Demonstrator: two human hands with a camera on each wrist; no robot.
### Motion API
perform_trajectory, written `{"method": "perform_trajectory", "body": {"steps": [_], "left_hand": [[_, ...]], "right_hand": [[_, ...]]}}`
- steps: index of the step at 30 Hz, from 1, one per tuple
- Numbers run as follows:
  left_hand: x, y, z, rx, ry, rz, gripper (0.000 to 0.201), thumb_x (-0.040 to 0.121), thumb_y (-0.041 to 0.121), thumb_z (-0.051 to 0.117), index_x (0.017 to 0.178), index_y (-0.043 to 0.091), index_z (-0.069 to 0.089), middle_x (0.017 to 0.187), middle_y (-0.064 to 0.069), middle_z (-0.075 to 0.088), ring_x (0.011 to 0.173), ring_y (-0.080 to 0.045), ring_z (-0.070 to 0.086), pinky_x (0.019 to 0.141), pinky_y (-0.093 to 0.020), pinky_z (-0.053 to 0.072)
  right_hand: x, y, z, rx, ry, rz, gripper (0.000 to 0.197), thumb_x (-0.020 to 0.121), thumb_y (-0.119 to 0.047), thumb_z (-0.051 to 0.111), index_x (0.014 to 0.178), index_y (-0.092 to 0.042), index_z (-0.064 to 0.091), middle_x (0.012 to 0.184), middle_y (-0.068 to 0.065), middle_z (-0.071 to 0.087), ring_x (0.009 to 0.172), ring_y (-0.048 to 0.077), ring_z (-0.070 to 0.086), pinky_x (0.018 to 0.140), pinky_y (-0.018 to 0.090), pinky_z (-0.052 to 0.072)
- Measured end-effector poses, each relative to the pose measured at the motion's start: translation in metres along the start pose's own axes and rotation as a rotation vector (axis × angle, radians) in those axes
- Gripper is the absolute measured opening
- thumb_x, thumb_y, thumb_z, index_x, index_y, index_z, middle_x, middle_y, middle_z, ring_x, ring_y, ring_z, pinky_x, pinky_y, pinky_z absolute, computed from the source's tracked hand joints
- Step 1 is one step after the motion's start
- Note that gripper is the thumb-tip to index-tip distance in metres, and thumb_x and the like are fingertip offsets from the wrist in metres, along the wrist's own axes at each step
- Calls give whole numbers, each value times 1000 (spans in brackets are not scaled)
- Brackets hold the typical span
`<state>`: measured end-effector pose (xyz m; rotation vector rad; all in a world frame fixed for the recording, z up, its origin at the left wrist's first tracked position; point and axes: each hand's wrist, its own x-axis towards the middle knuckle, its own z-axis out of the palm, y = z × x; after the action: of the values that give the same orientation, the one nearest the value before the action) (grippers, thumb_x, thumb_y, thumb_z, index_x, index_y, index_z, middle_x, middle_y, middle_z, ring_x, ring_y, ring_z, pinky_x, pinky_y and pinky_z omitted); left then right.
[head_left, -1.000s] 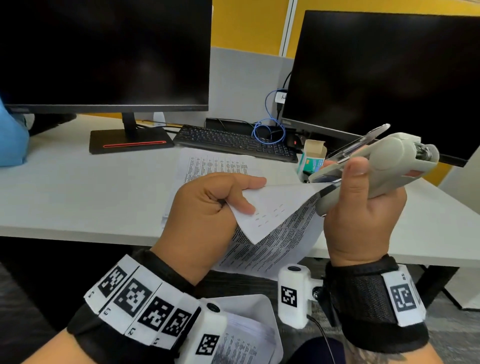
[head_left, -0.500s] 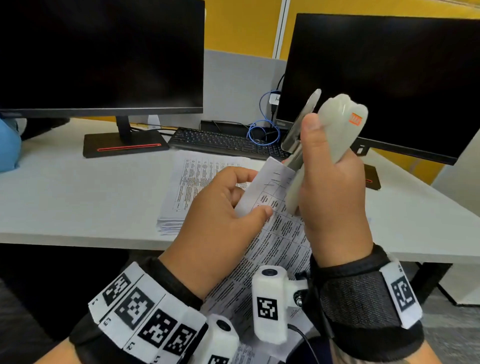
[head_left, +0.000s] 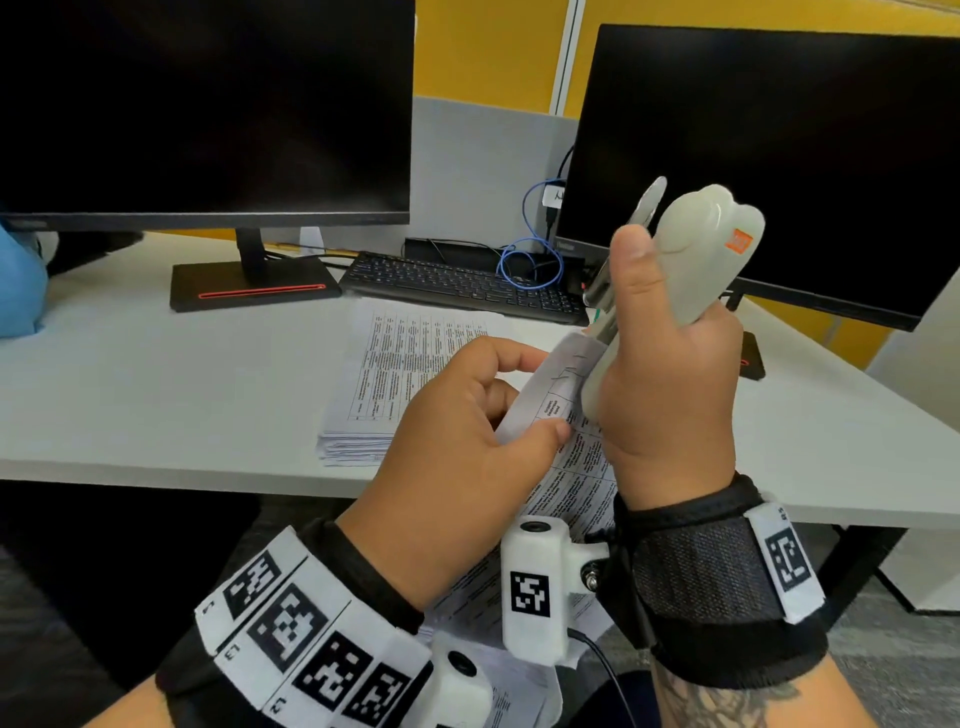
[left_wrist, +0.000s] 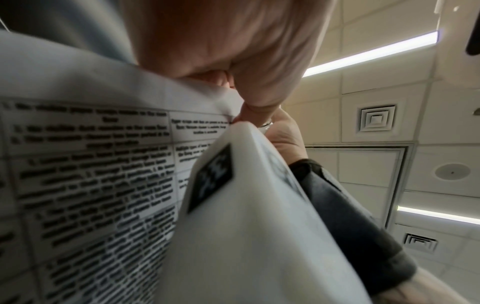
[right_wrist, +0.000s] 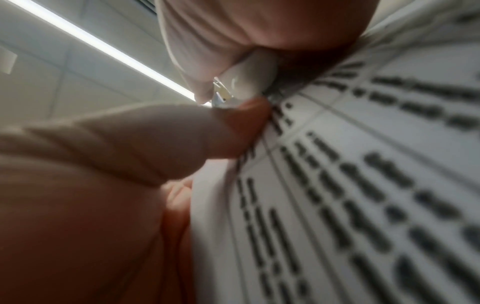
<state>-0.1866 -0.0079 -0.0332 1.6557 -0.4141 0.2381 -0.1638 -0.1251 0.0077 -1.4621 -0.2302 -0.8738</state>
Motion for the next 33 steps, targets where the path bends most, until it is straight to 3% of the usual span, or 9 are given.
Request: {"method": "perform_trajectory", "body": {"steps": [3, 7, 11, 14, 17, 22, 28, 31, 33], "left_hand": [[1, -3, 1, 25, -50, -17, 42, 84, 13, 71, 102, 46, 53, 85, -5, 74, 73, -26, 69, 69, -41, 58], [2, -6, 1, 111, -98, -26, 30, 83, 16, 72, 102, 36, 61, 86, 4, 73, 76, -15, 71, 74, -38, 59], [4, -10, -5, 244, -66, 52, 8, 86, 16, 68, 85, 24, 69, 78, 3, 71, 73, -16, 68, 71, -41, 56], [10, -18, -18, 341, 47, 202, 26, 82, -1, 67, 73, 23, 71, 77, 4, 63, 76, -8, 59, 68, -22, 48], [10, -27, -29, 221, 46, 306, 32, 67, -10, 69, 67, 21, 70, 86, 7, 62, 81, -3, 59, 69, -11, 42], [13, -39, -38, 207, 3, 373, 26, 64, -7, 69, 60, 19, 64, 89, 6, 62, 82, -3, 59, 72, -13, 42], [12, -40, -36, 149, -40, 352, 26, 63, -4, 70, 59, 21, 66, 87, 9, 62, 81, -3, 59, 72, -12, 42], [13, -39, -36, 70, -22, 315, 27, 66, -4, 69, 59, 21, 65, 82, 6, 64, 76, -3, 60, 71, -13, 44], [14, -40, -37, 30, 0, 216, 22, 73, 2, 66, 66, 23, 67, 79, 2, 68, 74, -13, 64, 69, -24, 51]], "right_hand": [[0, 3, -4, -12, -27, -11, 27, 84, -44, 60, 84, -17, 62, 69, -12, 59, 64, -1, 58, 58, 12, 44], [-2, 6, -7, -55, -50, -3, 35, 77, -59, 60, 78, -24, 63, 80, 1, 62, 71, 4, 61, 60, 14, 45], [1, 7, -10, -64, -79, 53, 33, 75, -60, 62, 70, -28, 66, 72, -11, 64, 69, 1, 62, 61, 16, 49], [8, 5, -20, 51, -14, 81, 41, 74, -61, 60, 80, -21, 65, 72, -6, 67, 74, 13, 67, 67, 31, 56], [15, 4, -33, 109, 103, 66, 42, 76, -60, 58, 86, -21, 65, 74, -6, 67, 78, 20, 68, 70, 34, 56], [20, 6, -44, 99, 207, 113, 48, 72, -67, 56, 94, -25, 62, 92, 1, 65, 99, 33, 66, 74, 36, 53], [23, 13, -48, 84, 191, 162, 39, 81, -60, 54, 92, -24, 62, 85, -4, 63, 87, 17, 65, 68, 26, 51], [24, 18, -47, 51, 171, 183, 42, 77, -65, 57, 89, -25, 65, 86, -1, 65, 89, 24, 66, 70, 35, 54], [26, 23, -48, 26, 137, 218, 37, 80, -62, 59, 88, -26, 65, 85, -4, 66, 88, 21, 67, 72, 36, 56]]}}
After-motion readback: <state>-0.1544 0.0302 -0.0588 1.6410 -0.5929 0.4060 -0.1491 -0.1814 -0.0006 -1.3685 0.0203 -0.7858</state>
